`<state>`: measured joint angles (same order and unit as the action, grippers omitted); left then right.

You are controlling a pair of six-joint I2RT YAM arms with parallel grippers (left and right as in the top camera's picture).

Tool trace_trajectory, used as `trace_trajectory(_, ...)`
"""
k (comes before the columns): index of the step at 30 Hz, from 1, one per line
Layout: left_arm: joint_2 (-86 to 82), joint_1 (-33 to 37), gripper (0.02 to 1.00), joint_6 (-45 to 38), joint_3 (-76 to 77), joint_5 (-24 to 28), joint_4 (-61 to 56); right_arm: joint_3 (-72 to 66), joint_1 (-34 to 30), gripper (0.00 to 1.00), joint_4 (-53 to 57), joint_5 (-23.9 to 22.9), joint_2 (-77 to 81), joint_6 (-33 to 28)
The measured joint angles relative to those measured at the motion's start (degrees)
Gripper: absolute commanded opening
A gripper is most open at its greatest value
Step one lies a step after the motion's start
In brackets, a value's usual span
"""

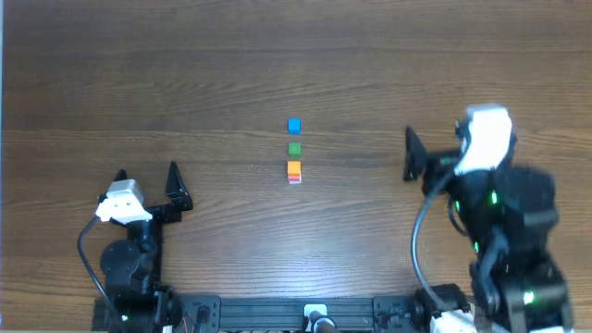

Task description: Stack Cubes

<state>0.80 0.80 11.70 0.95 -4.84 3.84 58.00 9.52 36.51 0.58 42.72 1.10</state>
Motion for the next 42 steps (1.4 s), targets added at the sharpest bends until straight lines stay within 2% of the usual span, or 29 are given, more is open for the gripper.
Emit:
trace_trajectory(7,0.0,0.0,1.000,0.0,0.0,0.0,0.0,10.0,7.1,0.993,3.2,0.2,15.3,0.6)
trace_trajectory(17,1.4,-0.1,1.000,0.0,0.0,0.0,0.0,12.7,15.5,0.991,2.0,0.4,31.6,5.6)
trace_trajectory(25,5.2,-12.5,1.000,-0.2,0.0,0.1,0.0,12.7,22.8,0.993,-2.8,1.1,40.9,7.4)
trace_trajectory(28,6.1,-14.2,1.000,-0.2,0.0,0.2,0.0,12.8,24.2,0.993,-3.5,1.3,42.2,8.9)
trace_trajectory(34,7.2,-14.7,1.000,-0.2,0.0,0.2,0.0,12.9,26.1,0.993,-1.3,-3.5,43.5,14.1)
trace_trajectory(42,7.2,-14.0,0.998,-0.2,0.0,0.2,0.0,13.0,26.7,0.993,-1.2,-6.1,46.3,19.2)
